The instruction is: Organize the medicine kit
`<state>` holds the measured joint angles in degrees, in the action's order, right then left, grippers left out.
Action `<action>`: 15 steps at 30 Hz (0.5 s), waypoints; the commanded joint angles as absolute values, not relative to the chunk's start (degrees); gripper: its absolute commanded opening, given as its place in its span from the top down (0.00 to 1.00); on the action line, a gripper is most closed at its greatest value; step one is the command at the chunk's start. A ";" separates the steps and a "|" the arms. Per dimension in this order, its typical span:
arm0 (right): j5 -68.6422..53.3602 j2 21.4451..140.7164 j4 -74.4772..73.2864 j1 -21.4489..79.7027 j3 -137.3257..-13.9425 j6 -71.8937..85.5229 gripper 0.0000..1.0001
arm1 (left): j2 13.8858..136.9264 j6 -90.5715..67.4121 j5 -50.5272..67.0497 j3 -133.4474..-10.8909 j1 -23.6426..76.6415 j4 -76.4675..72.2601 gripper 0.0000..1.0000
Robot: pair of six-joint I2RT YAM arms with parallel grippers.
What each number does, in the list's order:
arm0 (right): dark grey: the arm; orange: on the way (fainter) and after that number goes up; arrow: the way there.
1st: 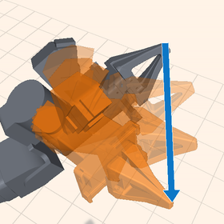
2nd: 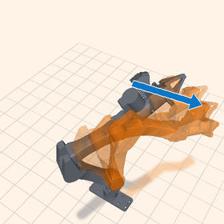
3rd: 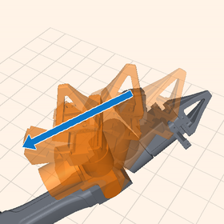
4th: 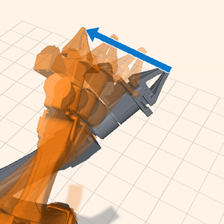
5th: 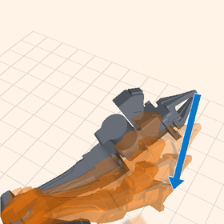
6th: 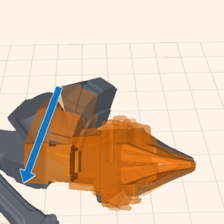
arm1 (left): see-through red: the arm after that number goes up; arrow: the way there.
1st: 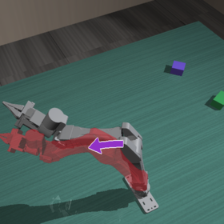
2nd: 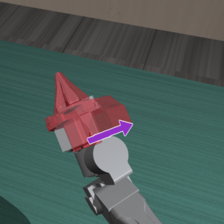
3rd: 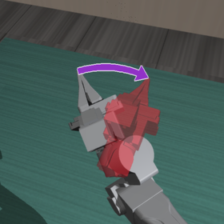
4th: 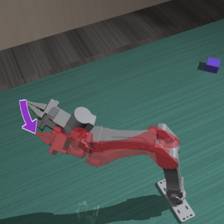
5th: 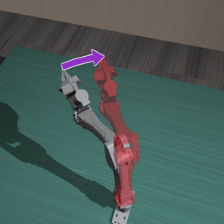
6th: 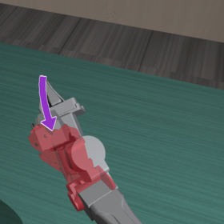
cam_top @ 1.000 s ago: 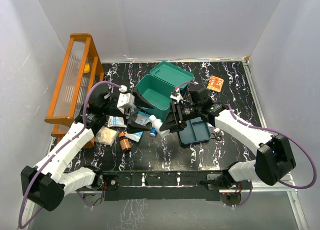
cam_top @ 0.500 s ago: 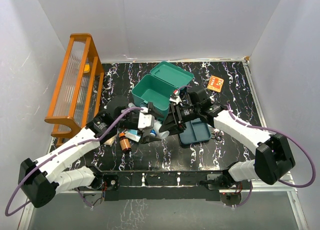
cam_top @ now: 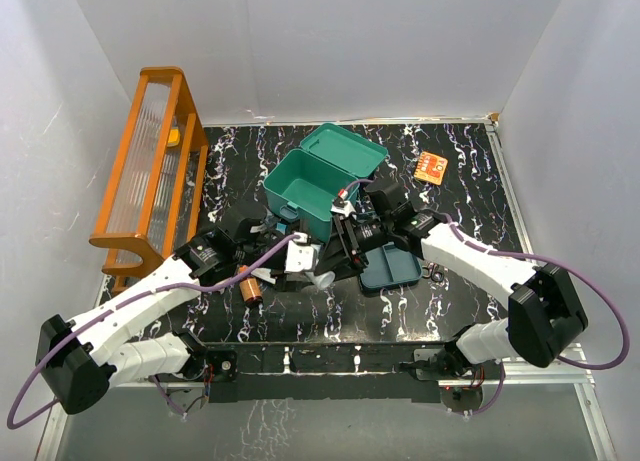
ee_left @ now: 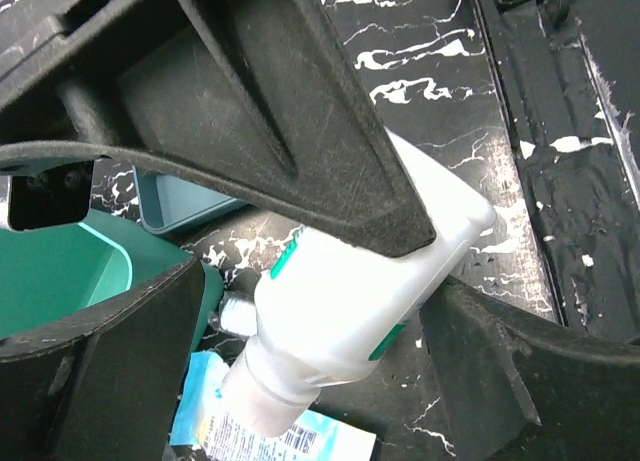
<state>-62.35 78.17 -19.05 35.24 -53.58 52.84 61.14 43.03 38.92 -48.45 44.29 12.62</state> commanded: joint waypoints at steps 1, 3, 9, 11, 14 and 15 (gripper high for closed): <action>-64.84 77.78 -16.08 35.40 -53.72 52.81 0.66 | 60.20 46.87 37.94 -51.65 44.56 15.88 0.18; -64.92 78.00 -16.08 35.42 -53.72 52.86 0.66 | 60.45 47.40 38.63 -52.00 44.56 16.60 0.26; -64.20 78.60 -16.71 35.35 -54.38 52.31 0.66 | 59.70 46.26 44.08 -51.76 44.54 15.80 0.34; -64.03 78.79 -16.87 35.48 -54.45 52.30 0.66 | 59.64 46.12 45.10 -51.81 44.56 15.84 0.30; -64.15 79.09 -16.88 35.56 -54.51 52.19 0.65 | 60.07 45.97 45.91 -51.85 44.56 16.00 0.27; -64.16 79.14 -16.88 35.51 -54.64 52.16 0.65 | 60.19 45.97 46.00 -51.86 44.55 16.07 0.29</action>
